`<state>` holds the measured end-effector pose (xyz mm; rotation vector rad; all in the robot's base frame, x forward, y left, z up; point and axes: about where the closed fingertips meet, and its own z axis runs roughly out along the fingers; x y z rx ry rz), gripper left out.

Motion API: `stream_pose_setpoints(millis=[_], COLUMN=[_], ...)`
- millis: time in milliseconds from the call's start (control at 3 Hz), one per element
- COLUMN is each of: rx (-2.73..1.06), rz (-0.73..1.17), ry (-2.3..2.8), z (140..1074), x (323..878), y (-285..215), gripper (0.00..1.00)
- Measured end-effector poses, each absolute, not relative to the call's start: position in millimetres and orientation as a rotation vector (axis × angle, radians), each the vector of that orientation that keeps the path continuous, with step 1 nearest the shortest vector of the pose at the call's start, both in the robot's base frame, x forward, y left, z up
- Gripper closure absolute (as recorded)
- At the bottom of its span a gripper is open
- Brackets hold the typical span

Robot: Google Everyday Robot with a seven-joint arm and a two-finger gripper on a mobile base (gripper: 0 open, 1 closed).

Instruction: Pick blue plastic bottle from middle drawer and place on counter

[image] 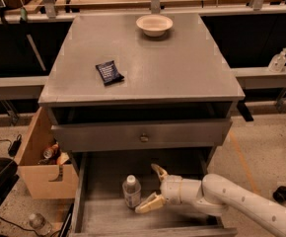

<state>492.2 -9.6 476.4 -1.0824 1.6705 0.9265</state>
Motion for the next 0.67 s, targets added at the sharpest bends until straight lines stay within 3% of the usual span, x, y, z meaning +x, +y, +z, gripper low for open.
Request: stream_pose_setpoints(millis=[333,667], rx=[-1.096,-1.09], rz=[0.965,1.0], ry=[1.619,1.542], z=[462,457], x=[502,505], y=[15,33], gripper=[0.0,0.17])
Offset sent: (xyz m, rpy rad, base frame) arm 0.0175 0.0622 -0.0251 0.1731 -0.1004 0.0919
